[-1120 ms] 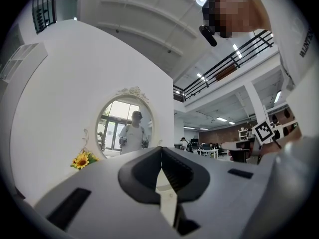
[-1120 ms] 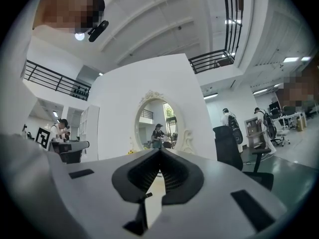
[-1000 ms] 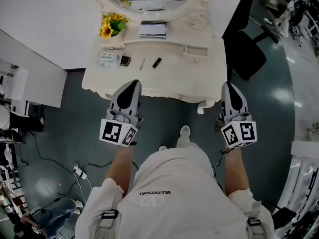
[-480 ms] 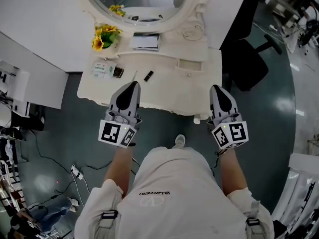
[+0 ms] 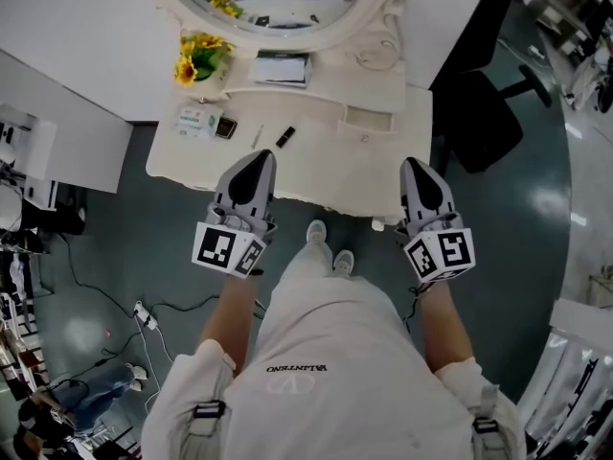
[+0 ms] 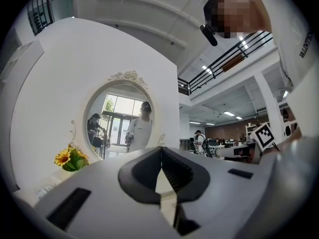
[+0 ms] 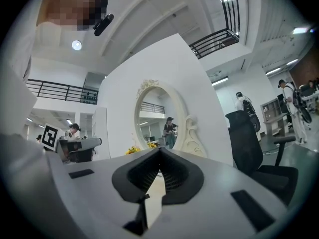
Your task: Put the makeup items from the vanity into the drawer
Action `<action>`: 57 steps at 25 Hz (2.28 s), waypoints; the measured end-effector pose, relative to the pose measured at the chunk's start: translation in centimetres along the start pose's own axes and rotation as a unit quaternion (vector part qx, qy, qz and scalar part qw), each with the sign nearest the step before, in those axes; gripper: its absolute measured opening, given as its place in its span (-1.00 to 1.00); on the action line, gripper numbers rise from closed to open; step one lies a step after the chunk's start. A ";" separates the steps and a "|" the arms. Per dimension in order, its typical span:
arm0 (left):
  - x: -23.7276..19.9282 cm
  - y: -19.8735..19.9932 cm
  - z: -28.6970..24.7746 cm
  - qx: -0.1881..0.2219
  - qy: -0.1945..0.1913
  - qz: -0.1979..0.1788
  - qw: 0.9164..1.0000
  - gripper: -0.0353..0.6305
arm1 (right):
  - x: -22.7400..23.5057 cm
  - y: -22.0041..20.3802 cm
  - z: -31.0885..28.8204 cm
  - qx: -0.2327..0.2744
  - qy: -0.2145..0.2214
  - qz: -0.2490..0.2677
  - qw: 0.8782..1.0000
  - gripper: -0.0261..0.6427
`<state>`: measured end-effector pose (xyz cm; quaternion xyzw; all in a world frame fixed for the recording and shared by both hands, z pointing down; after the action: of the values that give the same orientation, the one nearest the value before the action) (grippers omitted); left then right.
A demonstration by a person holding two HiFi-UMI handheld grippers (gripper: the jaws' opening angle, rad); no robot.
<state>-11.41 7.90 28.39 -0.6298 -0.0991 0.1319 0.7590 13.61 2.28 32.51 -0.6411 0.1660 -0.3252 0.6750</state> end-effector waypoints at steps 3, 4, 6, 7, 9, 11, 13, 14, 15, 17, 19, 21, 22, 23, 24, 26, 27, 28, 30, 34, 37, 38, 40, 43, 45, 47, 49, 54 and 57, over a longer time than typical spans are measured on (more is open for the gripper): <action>-1.2 -0.7 -0.7 -0.005 0.006 -0.005 1.000 -0.89 | -0.1 -0.6 -1.3 -0.009 0.003 0.001 1.000 -0.89; -1.7 -1.1 -1.0 -0.009 0.007 -0.008 1.000 -0.89 | 0.0 -0.8 -1.8 -0.013 0.002 0.000 1.000 -0.89; -2.8 -2.0 -1.5 -0.020 0.009 -0.007 1.000 -0.89 | 0.0 -1.3 -2.8 -0.020 -0.001 -0.003 1.000 -0.89; -3.4 -2.5 -1.7 -0.024 0.010 -0.005 1.000 -0.89 | -0.1 -1.6 -3.4 -0.024 -0.001 -0.004 1.000 -0.89; -4.5 -3.5 -2.2 -0.032 0.010 -0.001 0.999 -0.89 | -0.3 -2.6 -4.5 -0.033 0.001 -0.007 0.999 -0.89; -5.6 -5.1 -2.7 -0.043 0.008 0.003 0.999 -0.89 | -0.6 -3.8 -5.8 -0.043 0.003 -0.014 0.999 -0.89; -6.8 -7.2 -3.2 -0.061 0.006 0.012 0.998 -0.89 | -1.2 -5.3 -7.1 -0.057 0.006 -0.018 0.998 -0.89; -7.3 -8.2 -3.4 -0.071 0.004 0.017 0.997 -0.89 | -1.5 -6.1 -7.8 -0.065 0.008 -0.018 0.998 -0.89; -7.7 -9.2 -3.7 -0.081 0.003 0.022 0.997 -0.89 | -1.8 -6.8 -8.4 -0.074 0.012 -0.018 0.997 -0.89; -8.5 -11.2 -4.2 -0.098 -0.003 0.028 0.995 -0.89 | -2.3 -8.3 -9.8 -0.090 0.019 -0.019 0.996 -0.89; -9.1 -13.1 -4.8 -0.116 -0.011 0.034 0.993 -0.88 | -2.7 -9.8 -11.3 -0.105 0.022 -0.023 0.994 -0.89; -9.6 -15.0 -5.4 -0.135 -0.020 0.043 0.990 -0.86 | -3.1 -11.4 -12.8 -0.120 0.024 -0.034 0.992 -0.89; -9.7 -15.9 -5.6 -0.144 -0.024 0.049 0.988 -0.84 | -3.3 -12.1 -13.5 -0.126 0.025 -0.039 0.991 -0.89; -9.7 -16.8 -5.8 -0.154 -0.030 0.054 0.986 -0.83 | -3.6 -12.8 -14.2 -0.131 0.025 -0.042 0.990 -0.89; -9.7 -17.8 -6.1 -0.162 -0.036 0.058 0.984 -0.81 | -3.8 -13.5 -14.9 -0.137 0.026 -0.044 0.989 -0.89; -9.7 -19.5 -6.4 -0.178 -0.049 0.062 0.981 -0.79 | -4.1 -15.1 -16.2 -0.150 0.025 -0.049 0.987 -0.89; -9.7 -20.3 -6.5 -0.186 -0.053 0.065 0.979 -0.76 | -4.3 -15.9 -16.7 -0.156 0.024 -0.052 0.986 -0.89; -9.8 -21.1 -6.6 -0.194 -0.056 0.070 0.977 -0.73 | -4.5 -16.6 -17.1 -0.162 0.023 -0.056 0.985 -0.89; -10.0 -22.2 -6.7 -0.208 -0.060 0.082 0.973 -0.66 | -4.8 -17.8 -17.7 -0.173 0.020 -0.060 0.983 -0.89; -10.2 -23.5 -6.9 -0.223 -0.068 0.085 0.969 -0.58 | -5.0 -19.7 -18.5 -0.190 0.015 -0.071 0.979 -0.89; -10.3 -24.4 -7.0 -0.232 -0.066 0.082 0.967 -0.45 | -5.0 -21.1 -18.8 -0.207 0.015 -0.077 0.975 -0.89; -10.4 -24.7 -7.1 -0.238 -0.063 0.080 0.966 -0.36 | -5.0 -21.6 -18.9 -0.211 0.015 -0.079 0.974 -0.89; -10.8 -25.5 -7.2 -0.251 -0.048 0.078 0.964 -0.13 | -4.9 -22.3 -19.1 -0.219 0.016 -0.084 0.972 -0.89; -11.5 -26.7 -7.4 -0.273 -0.028 0.072 0.959 0.09 | -4.6 -23.4 -19.2 -0.230 0.018 -0.091 0.969 -0.89; -11.7 -27.6 -7.4 -0.287 -0.025 0.073 0.955 0.12 | -4.2 -24.1 -19.4 -0.238 0.019 -0.091 0.967 -0.89; -11.9 -28.5 -7.5 -0.299 -0.024 0.081 0.951 0.12 | -4.0 -24.9 -19.9 -0.247 0.023 -0.089 0.965 -0.89; -12.1 -29.2 -7.6 -0.307 -0.018 0.089 0.947 0.13 | -4.0 -25.8 -20.3 -0.256 0.032 -0.083 0.963 -0.89; -12.5 -31.0 -7.6 -0.330 -0.006 0.087 0.940 0.19 | -3.7 -27.4 -20.5 -0.273 0.036 -0.089 0.957 -0.89; -12.7 -32.1 -7.6 -0.344 -0.004 0.088 0.935 0.19 | -3.4 -28.2 -20.6 -0.279 0.034 -0.096 0.955 -0.89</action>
<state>-18.56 -8.83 58.67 -0.8578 -0.0858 0.1590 0.4811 -8.49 -10.13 56.77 -0.8054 0.2111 -0.3507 0.4287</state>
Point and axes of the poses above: the fingertips, and each gripper's own axes: z backward along the fingers, x to its right, y out of its top, the point moved 3 cm from there along z, backward along the fingers, and after that the axes turned 6 degrees about x, right-handed, at the moved point
